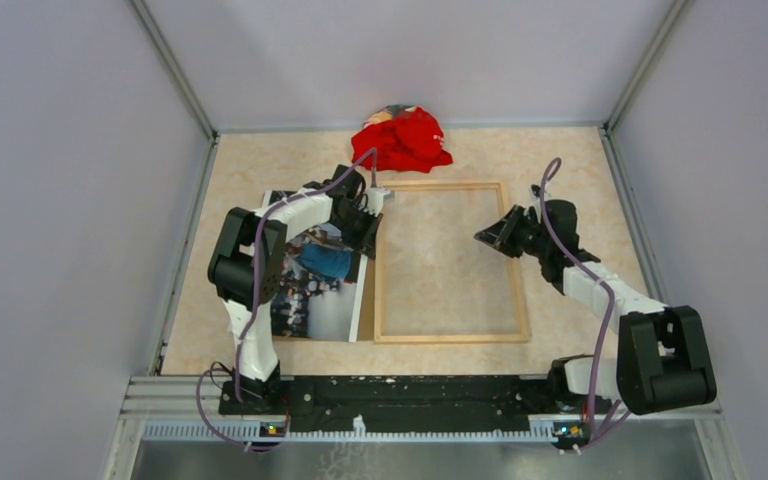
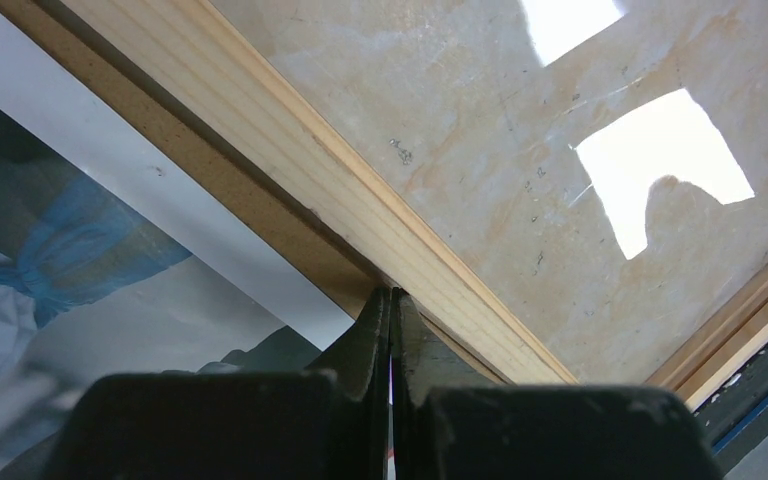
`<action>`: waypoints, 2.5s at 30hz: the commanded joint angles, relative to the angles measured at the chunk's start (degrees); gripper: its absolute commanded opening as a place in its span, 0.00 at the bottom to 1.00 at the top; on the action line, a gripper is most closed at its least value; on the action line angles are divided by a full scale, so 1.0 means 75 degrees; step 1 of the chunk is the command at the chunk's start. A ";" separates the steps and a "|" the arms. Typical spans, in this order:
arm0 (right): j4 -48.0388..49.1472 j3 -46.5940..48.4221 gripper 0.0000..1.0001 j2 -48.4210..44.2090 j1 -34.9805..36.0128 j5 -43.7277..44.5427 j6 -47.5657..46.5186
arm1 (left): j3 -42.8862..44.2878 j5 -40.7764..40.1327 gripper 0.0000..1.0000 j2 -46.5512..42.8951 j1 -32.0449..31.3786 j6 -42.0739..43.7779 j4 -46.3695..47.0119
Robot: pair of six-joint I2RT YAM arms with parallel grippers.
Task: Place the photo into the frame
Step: Place the photo frame item in the photo frame.
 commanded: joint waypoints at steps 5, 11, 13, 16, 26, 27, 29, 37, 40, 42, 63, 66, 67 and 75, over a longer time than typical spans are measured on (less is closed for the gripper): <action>-0.0960 0.0578 0.42 0.0392 0.0031 0.0674 -0.0754 | 0.0103 -0.0014 0.00 0.0121 -0.0091 0.0066 0.0248; -0.1314 0.0818 0.70 0.0535 0.0037 0.0919 -0.1150 | 0.0085 -0.0030 0.00 0.0107 -0.0091 0.0097 0.0230; -0.1428 0.0917 0.74 0.0554 0.0037 0.1056 -0.1284 | 0.0072 -0.0051 0.00 0.0088 -0.0091 0.0093 0.0229; -0.1786 0.1147 0.78 0.0639 0.0036 0.1279 -0.1472 | 0.0064 -0.0064 0.00 0.0072 -0.0091 0.0100 0.0237; -0.2055 0.1383 0.79 0.0850 0.0031 0.1729 -0.1702 | 0.0054 -0.0046 0.00 0.0090 -0.0091 0.0106 0.0233; -0.2102 0.1417 0.79 0.0870 0.0036 0.1790 -0.1721 | 0.0048 -0.0042 0.00 0.0098 -0.0091 0.0106 0.0232; -0.2106 0.1465 0.79 0.0886 0.0031 0.1828 -0.1746 | 0.0051 -0.0030 0.00 0.0102 -0.0091 0.0102 0.0236; -0.2362 0.1597 0.82 0.1092 0.0044 0.2212 -0.1859 | 0.0055 -0.0017 0.00 0.0107 -0.0091 0.0094 0.0224; -0.2415 0.1592 0.84 0.1094 0.0047 0.2324 -0.1861 | 0.0069 0.0014 0.00 0.0107 -0.0091 0.0092 0.0214; -0.2433 0.1586 0.85 0.1087 0.0047 0.2369 -0.1855 | 0.0091 0.0020 0.00 0.0110 -0.0091 0.0088 0.0212; -0.2678 0.1647 0.99 0.1163 0.0049 0.2945 -0.1744 | 0.0125 -0.0019 0.00 0.0154 -0.0091 0.0137 0.0167; -0.2747 0.1682 0.99 0.1070 0.0047 0.3110 -0.1743 | 0.0128 -0.0013 0.00 0.0156 -0.0091 0.0149 0.0173; -0.2760 0.1694 0.99 0.1035 0.0041 0.3145 -0.1749 | 0.0129 -0.0010 0.00 0.0154 -0.0091 0.0150 0.0163; -0.2744 0.1696 0.99 0.1074 0.0049 0.3020 -0.1750 | 0.0120 -0.0018 0.00 0.0154 -0.0091 0.0149 0.0171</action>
